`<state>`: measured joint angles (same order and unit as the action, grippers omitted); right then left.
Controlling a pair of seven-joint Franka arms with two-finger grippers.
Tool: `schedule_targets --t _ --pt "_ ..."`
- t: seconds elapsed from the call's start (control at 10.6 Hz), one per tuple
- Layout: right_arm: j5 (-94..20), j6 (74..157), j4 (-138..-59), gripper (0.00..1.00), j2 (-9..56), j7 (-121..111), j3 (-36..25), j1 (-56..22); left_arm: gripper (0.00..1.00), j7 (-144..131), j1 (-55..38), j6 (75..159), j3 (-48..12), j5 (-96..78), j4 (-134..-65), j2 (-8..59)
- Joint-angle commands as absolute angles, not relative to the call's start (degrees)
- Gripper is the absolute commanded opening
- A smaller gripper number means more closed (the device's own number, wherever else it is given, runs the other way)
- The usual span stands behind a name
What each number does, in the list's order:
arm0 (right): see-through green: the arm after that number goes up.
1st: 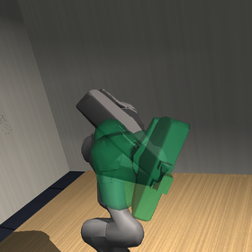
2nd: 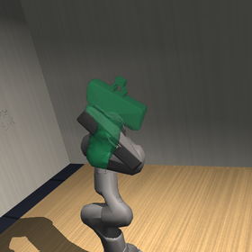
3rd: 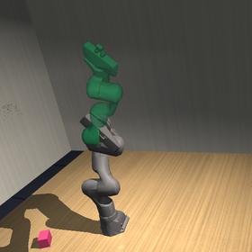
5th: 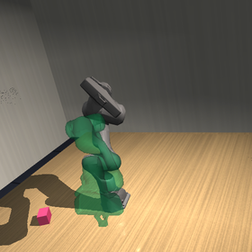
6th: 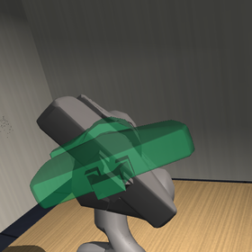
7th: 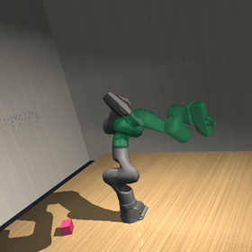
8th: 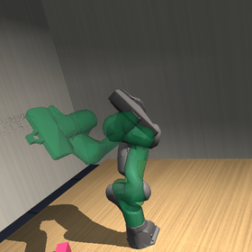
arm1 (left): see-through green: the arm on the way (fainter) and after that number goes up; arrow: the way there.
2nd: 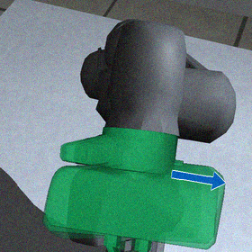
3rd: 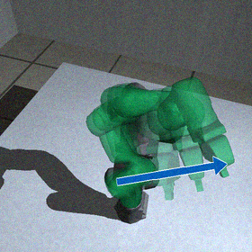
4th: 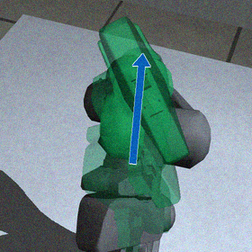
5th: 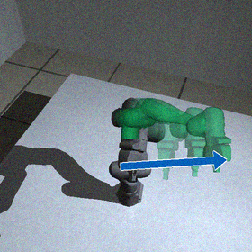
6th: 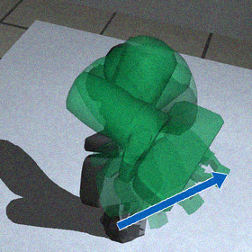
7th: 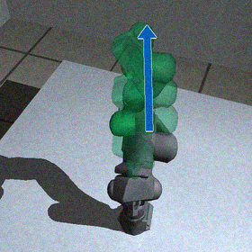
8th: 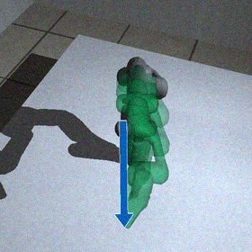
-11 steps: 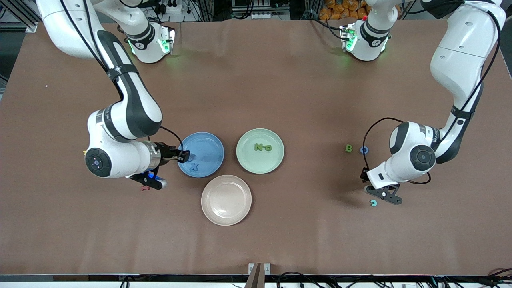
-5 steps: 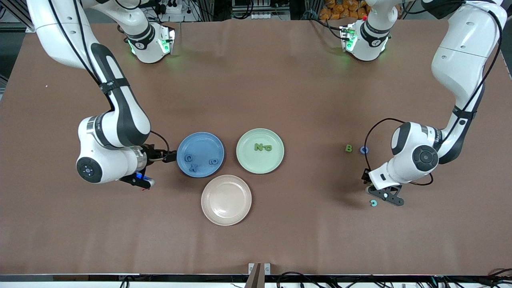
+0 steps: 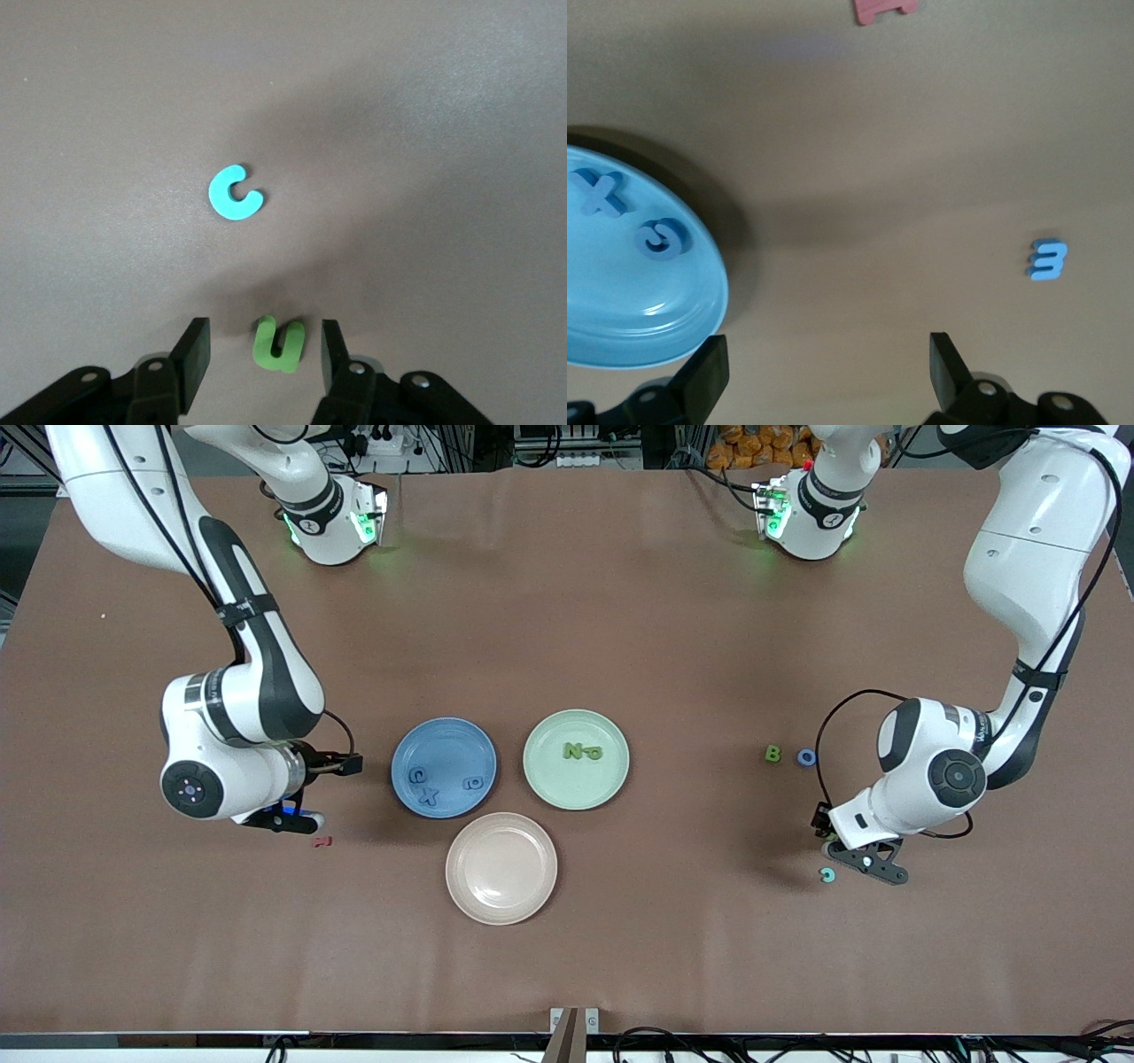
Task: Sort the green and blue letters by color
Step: 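Grasp the green u with the left gripper while the right grasps blue 3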
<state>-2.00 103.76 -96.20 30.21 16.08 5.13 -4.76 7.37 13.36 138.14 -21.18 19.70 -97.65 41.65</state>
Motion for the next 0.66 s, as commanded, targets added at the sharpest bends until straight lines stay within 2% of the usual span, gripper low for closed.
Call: schedule_targets --t 0.0,0.28,0.57 --pt "-0.7 117.6 -113.5 1.00 20.8 8.6 5.7 -0.1 0.57 8.8 13.4 138.4 -21.4 18.6 -96.9 42.3" --pt "-0.7 118.9 -122.8 1.00 11.3 -0.6 5.7 6.7 0.53 8.2 13.1 138.4 -21.4 18.7 -96.9 42.7" --pt "-0.8 119.7 -124.1 1.00 10.3 -6.6 5.7 11.0 0.51 8.2 13.1 138.4 -21.4 18.7 -96.9 43.4"
